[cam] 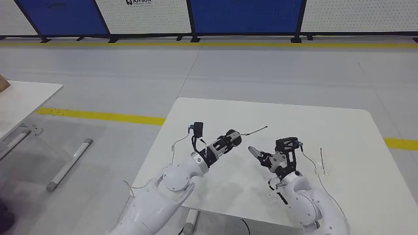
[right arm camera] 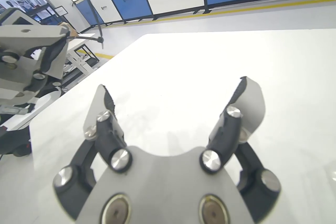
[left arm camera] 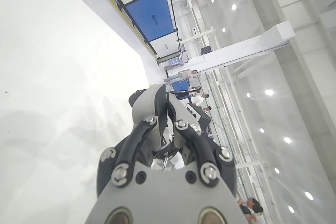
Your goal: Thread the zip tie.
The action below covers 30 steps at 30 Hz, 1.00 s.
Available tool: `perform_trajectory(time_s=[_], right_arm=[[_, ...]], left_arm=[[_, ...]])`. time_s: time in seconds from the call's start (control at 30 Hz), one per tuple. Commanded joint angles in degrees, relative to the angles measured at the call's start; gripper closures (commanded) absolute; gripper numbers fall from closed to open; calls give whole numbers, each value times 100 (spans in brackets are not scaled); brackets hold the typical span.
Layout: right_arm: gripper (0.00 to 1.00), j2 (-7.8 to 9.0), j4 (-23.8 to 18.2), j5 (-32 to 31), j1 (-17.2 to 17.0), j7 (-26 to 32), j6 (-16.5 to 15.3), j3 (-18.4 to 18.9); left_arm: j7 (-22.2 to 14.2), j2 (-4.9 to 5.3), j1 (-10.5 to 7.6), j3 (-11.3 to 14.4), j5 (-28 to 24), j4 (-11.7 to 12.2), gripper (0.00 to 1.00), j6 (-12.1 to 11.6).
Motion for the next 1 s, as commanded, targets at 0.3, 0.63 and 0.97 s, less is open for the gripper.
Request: perform_trajectory(time_s=[0.3, 0.63, 0.97], right_arm=[[47, -26, 45, 556, 25, -27, -176, 8], [56, -42, 31, 756, 85, 80, -296, -61], [61, -47, 35, 792, 108, 71, -366, -114]], left_arm=[[151, -28, -21, 115, 258, -5, 100, -36], [121, -43, -23, 170, 320, 34, 100, -71], [116, -59, -61, 226, 406, 99, 100, -59]])
